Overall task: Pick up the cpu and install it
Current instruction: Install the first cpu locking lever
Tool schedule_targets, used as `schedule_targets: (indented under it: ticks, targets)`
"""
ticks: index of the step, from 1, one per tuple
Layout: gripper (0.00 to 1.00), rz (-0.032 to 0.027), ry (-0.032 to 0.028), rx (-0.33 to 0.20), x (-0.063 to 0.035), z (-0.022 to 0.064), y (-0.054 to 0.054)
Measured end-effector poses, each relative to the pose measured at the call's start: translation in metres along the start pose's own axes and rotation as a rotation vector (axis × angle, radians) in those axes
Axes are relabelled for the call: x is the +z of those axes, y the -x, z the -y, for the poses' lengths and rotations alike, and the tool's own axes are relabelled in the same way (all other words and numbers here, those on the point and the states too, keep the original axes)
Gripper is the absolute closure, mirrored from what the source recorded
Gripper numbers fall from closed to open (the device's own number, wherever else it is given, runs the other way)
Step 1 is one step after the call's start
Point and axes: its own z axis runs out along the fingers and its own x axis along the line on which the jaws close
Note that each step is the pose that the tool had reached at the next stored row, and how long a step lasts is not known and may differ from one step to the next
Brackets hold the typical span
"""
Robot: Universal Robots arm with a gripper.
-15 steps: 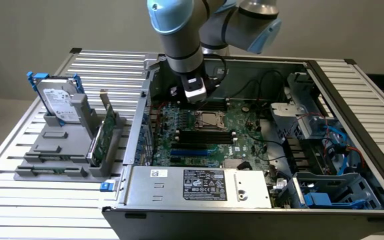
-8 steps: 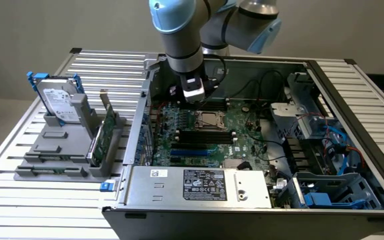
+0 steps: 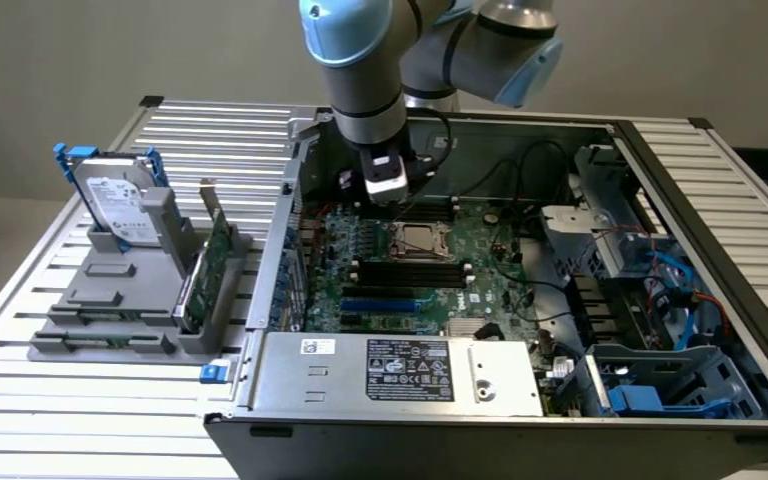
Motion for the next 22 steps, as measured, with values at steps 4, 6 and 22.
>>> schedule_targets:
  ticks: [4, 6, 22]
  targets:
    - [0.89, 0.0025, 0.0008, 0.012, 0.0006, 0.0003, 0.0001]
    - [0.89, 0.0024, 0.0019, 0.017, 0.0010, 0.0004, 0.0002]
    - [0.89, -0.0072, 0.0142, 0.102, 0.0032, 0.0013, 0.0004]
